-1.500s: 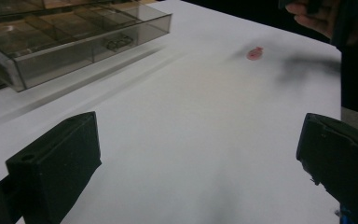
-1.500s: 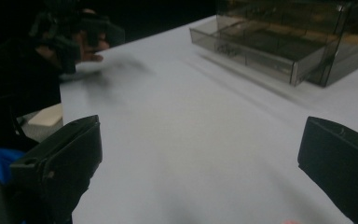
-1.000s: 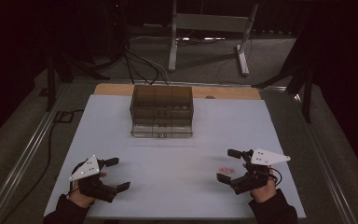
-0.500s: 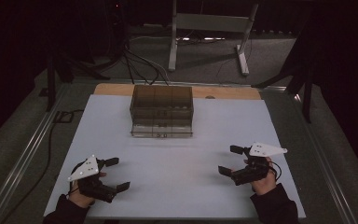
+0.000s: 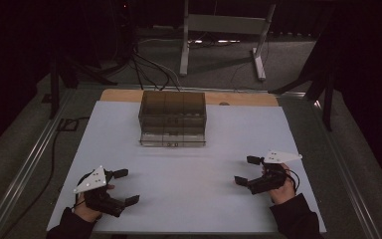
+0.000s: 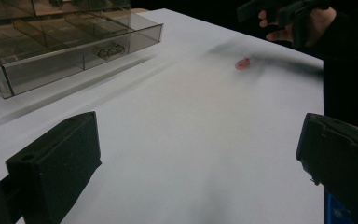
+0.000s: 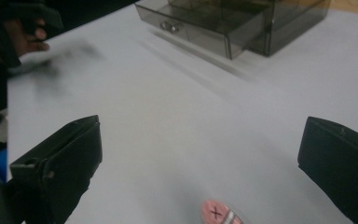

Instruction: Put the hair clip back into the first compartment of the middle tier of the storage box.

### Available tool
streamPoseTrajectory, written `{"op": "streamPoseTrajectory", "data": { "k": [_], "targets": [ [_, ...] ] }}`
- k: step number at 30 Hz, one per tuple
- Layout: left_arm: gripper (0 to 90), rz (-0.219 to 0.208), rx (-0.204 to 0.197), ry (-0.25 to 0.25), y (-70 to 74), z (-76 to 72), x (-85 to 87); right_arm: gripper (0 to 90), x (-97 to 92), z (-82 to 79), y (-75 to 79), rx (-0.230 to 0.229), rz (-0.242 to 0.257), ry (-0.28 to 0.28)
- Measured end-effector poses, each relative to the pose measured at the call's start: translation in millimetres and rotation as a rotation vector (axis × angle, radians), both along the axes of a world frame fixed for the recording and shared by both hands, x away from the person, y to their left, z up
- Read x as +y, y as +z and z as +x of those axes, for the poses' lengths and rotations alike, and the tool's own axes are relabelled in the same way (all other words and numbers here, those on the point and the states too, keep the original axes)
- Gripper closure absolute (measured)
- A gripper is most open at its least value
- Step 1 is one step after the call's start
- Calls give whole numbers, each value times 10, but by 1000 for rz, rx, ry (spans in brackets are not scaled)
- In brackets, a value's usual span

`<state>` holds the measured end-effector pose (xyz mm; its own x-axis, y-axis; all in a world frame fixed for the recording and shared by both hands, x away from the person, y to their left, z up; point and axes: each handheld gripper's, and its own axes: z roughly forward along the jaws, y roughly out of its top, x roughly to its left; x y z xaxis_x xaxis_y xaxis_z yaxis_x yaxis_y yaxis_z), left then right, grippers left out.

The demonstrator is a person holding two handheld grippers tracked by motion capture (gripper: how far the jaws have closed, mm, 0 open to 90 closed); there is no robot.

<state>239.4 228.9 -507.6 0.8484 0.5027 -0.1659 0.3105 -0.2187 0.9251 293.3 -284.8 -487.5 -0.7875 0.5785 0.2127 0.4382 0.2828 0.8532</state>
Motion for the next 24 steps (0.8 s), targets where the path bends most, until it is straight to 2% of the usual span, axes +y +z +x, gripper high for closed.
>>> {"op": "streamPoseTrajectory", "data": {
  "k": [6,11,12,14,16,17,21,23,24],
  "targets": [
    [5,-6,4,-4,-2,3,1,0,-75,33,-71,16,-13,-16],
    [5,-6,4,-4,-3,3,1,0,-127,35,-127,63,-39,-11],
    [5,-7,6,-4,-5,4,1,0,-128,35,-138,73,-42,-25],
    [5,-9,7,-3,-4,5,1,66,-134,28,-156,86,-39,-28],
    [5,-9,4,-3,-2,5,3,94,-113,14,-170,87,-68,-21],
    [5,-9,5,-3,-3,5,4,155,-101,8,-178,84,-85,-16],
    [5,-11,5,-3,0,4,8,307,-64,2,-219,74,-153,-25],
    [5,-11,6,-3,-2,5,11,419,-58,8,-241,72,-169,-23],
    [5,-11,6,-3,-2,5,11,447,-58,13,-250,74,-172,-25]
  ]
}}
